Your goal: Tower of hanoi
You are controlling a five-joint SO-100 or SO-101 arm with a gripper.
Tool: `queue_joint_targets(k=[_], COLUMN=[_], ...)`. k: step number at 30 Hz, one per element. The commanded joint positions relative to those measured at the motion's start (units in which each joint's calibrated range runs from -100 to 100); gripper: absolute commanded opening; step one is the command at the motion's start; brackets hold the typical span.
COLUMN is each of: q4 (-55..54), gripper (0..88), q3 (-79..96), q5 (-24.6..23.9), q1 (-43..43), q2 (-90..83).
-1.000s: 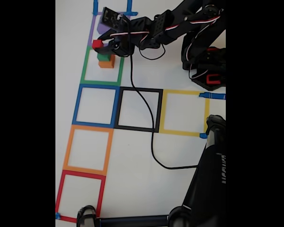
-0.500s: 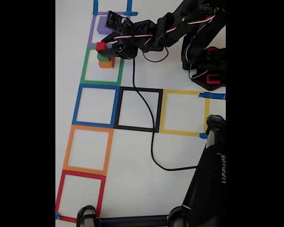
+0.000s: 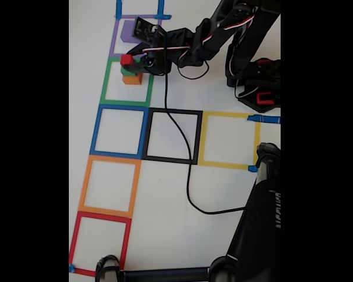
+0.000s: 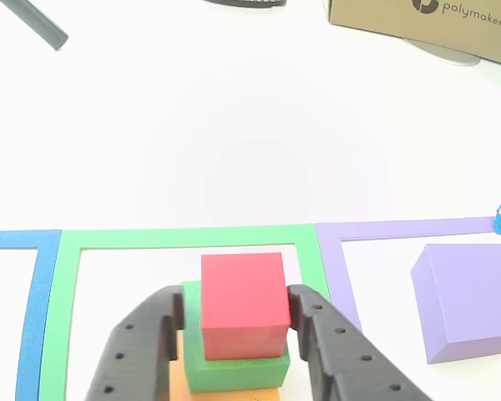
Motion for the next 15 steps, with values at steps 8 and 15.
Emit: queue_joint_targets(k=[8,15], q4=[-1.64,11.07], gripper=[23.8,23.8], q3=[-1.07,-2.61], q5=[0.36,0.36], q1=[1.84,3.76], q2=[-1.42,-13.61])
